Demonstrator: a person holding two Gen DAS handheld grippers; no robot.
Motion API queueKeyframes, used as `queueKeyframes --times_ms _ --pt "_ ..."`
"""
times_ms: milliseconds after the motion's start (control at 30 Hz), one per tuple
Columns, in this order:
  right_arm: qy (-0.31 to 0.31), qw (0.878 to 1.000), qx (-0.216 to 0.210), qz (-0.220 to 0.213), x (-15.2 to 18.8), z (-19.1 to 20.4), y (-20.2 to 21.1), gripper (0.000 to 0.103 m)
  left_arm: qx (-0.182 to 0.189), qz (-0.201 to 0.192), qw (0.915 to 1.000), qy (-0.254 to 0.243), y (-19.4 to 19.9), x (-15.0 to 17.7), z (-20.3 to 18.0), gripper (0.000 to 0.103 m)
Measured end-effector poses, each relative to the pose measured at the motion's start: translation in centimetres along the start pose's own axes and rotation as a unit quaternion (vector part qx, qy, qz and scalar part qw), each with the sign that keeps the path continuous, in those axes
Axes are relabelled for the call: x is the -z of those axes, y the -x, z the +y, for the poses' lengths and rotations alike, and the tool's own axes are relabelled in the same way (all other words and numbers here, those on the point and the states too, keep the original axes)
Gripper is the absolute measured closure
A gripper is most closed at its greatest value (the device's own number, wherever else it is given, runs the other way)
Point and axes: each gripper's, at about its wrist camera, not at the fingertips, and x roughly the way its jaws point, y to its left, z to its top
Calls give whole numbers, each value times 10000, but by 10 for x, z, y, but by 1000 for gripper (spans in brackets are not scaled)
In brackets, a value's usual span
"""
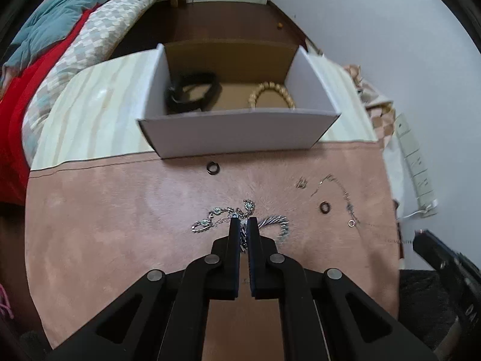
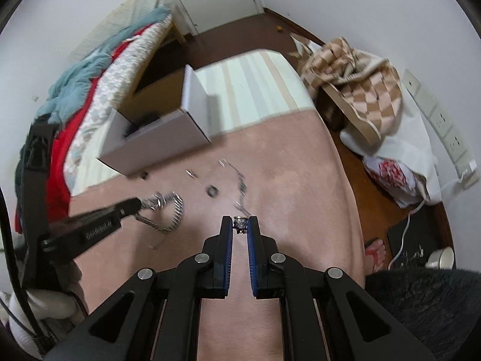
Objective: Organize jewelry
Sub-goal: 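Carry both chains into the white box and open both grippers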
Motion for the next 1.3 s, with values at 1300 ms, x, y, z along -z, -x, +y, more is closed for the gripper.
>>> queueKeyframes --times_ms 1300 --pt "989 9936 -524 138 -196 114 -57 93 619 105 9969 467 0 -158 50 101"
